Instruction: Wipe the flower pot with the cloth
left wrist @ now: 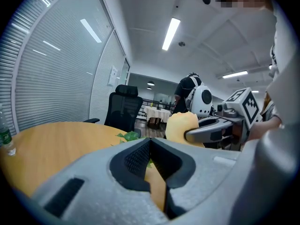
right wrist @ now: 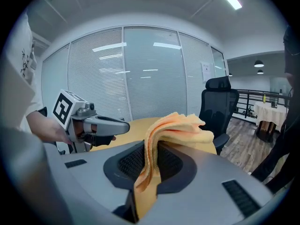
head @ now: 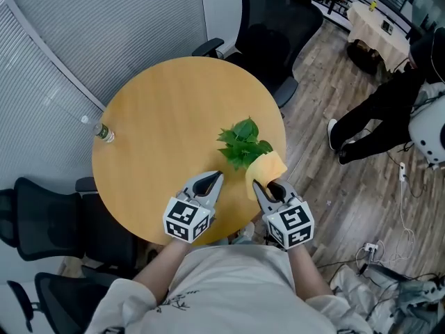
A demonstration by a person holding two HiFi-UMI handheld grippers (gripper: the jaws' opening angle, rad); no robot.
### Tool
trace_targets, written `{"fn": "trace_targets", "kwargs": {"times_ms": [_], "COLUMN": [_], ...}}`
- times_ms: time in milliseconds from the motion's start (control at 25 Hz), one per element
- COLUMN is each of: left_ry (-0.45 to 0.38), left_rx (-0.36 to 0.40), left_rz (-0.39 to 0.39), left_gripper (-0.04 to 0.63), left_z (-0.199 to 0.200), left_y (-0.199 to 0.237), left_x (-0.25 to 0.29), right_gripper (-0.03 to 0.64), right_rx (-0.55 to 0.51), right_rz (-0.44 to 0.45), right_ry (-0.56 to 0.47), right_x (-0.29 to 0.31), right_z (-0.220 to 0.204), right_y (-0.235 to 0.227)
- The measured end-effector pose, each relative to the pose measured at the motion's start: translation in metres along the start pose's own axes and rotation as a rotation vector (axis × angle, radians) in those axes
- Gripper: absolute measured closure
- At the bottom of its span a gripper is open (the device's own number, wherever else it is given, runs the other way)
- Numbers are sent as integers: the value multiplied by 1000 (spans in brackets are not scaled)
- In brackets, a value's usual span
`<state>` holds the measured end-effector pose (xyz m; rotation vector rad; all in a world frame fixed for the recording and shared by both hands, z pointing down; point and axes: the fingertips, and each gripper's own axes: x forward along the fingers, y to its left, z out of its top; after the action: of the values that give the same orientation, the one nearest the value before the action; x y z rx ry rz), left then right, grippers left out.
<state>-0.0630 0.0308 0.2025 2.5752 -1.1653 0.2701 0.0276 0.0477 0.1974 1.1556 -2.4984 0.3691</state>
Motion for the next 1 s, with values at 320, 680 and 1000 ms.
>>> {"fn": "trace_targets", "kwargs": {"times_ms": [320,680,1000], "left_ry": [-4,-6,-11], "left_rx": [3,3,0], "left_rz": [3,4,-2], "left_gripper": [584,584,584], "left_z": [0,-1,4], "left_y": [-7,-16,-19], "left_x": [-3,-7,-6], "right_gripper": [568,568,568], "right_rx": [-14,-1,-5], "right_rz": [28,37,48], "right_ry": [-4,-19,-35], "right_x": [-3,-7,-10], "right_z": [-1,0,6], "right_y": [7,13,13]}}
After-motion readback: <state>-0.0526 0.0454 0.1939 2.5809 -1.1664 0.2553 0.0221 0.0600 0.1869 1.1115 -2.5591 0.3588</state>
